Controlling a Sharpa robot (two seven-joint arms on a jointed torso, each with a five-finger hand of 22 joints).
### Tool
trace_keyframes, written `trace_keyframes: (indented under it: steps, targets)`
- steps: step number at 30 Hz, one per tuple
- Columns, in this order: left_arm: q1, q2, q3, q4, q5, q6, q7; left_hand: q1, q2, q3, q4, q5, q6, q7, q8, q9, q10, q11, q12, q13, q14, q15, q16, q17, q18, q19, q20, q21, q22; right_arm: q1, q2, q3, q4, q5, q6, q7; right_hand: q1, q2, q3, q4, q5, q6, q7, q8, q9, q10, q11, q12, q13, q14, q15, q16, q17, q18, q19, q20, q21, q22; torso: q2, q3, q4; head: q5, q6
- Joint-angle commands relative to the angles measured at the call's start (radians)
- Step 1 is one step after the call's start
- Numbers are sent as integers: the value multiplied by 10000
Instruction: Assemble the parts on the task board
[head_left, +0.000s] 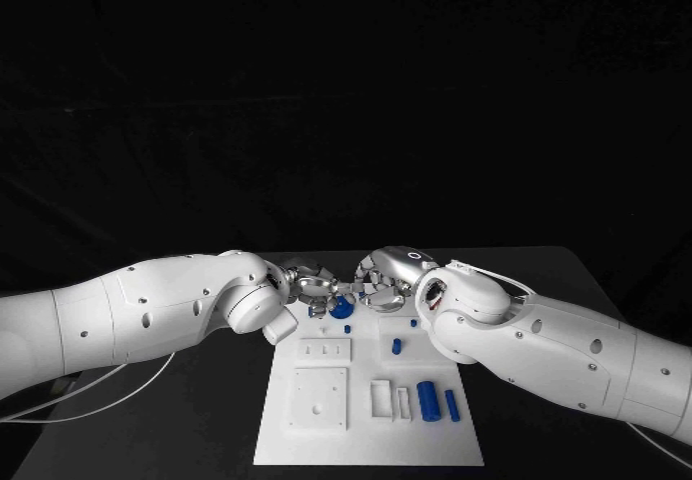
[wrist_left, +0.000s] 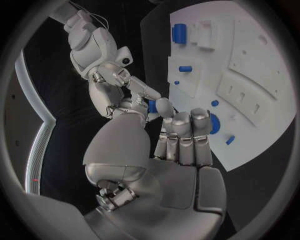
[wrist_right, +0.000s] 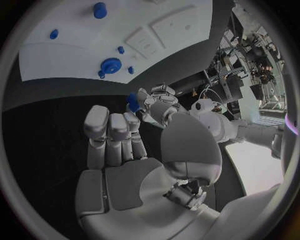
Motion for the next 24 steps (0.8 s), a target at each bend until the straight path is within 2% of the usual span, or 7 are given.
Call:
trace_keyframes:
  steps: [1, 11, 18, 20, 21, 24]
  targets:
    - [3, 15, 8, 16, 150, -151, -76, 93, -6, -76, 8, -8, 55, -5, -30, 13, 33, -19, 25, 13, -78, 3, 45, -23, 162, -66, -992, 30, -14, -6, 20, 0, 32, -150, 199, -45, 21, -60, 30, 30, -39, 446, 350, 26, 62, 23, -66, -51, -14, 22, -79, -35, 9, 1177, 0, -44, -34, 10, 6, 4, 4, 6, -11]
    - [2, 108, 8, -65, 289, -142, -98, 101, 58, -160, 17, -7, 83, -12, -41, 17, 61, -27, 36, 26, -65, -4, 95, -61, 165, -58, -995, 61, -46, -25, 90, -8, -1, -167, 223, -43, 22, -69, 33, 30, -39, 445, 349, 25, 65, 24, -66, -51, -14, 23, -79, -37, 9, 1177, 1, -43, -36, 9, 9, -2, 10, 0, -18]
    - [2, 129, 8, -72, 523, -150, -134, 191, 94, -204, -3, 22, 103, -18, -54, 19, 55, -33, 24, 29, -79, -11, 119, -102, 173, -69, -1003, 81, -73, -25, 147, -12, 17, -181, 233, -54, 22, -76, 33, 30, -39, 445, 349, 25, 68, 24, -66, -51, -14, 24, -79, -39, 8, 1177, 3, -42, -38, 7, 1, 7, 2, 25, -21]
    - [2, 132, 8, -60, 527, -161, -145, 298, 86, -222, 4, 352, 137, -23, -57, 25, 44, -36, 11, 31, -102, -13, 135, -144, 173, -93, -1002, 97, -97, -25, 158, -13, 27, -190, 248, -62, 20, -81, 32, 30, -39, 445, 349, 24, 69, 24, -66, -51, -14, 25, -79, -39, 8, 1177, 3, -42, -38, 7, 4, 8, 1, 32, -21]
    - [2, 135, 8, -57, 552, -179, -142, 334, 0, -285, 9, 953, 161, -19, -62, 32, 34, -32, 5, 38, -127, -10, 158, -180, 161, -118, -993, 123, -116, -25, 161, -14, 26, -196, 250, -66, 20, -81, 32, 30, -39, 445, 349, 24, 69, 24, -66, -51, -14, 25, -79, -40, 8, 1177, 4, -42, -38, 7, 5, 8, 0, 35, -22]
    - [2, 137, 8, -56, 698, -212, -138, 384, -90, -455, -17, 1992, 246, -28, -42, 62, 12, -41, 1, 59, -175, -19, 210, -249, 148, -174, -987, 171, -158, -25, 165, -16, 12, -202, 251, -74, 18, -90, 29, 28, -39, 444, 349, 24, 71, 25, -66, -51, -14, 25, -79, -40, 8, 1177, 5, -41, -39, 7, 8, 7, 1, 38, -25]
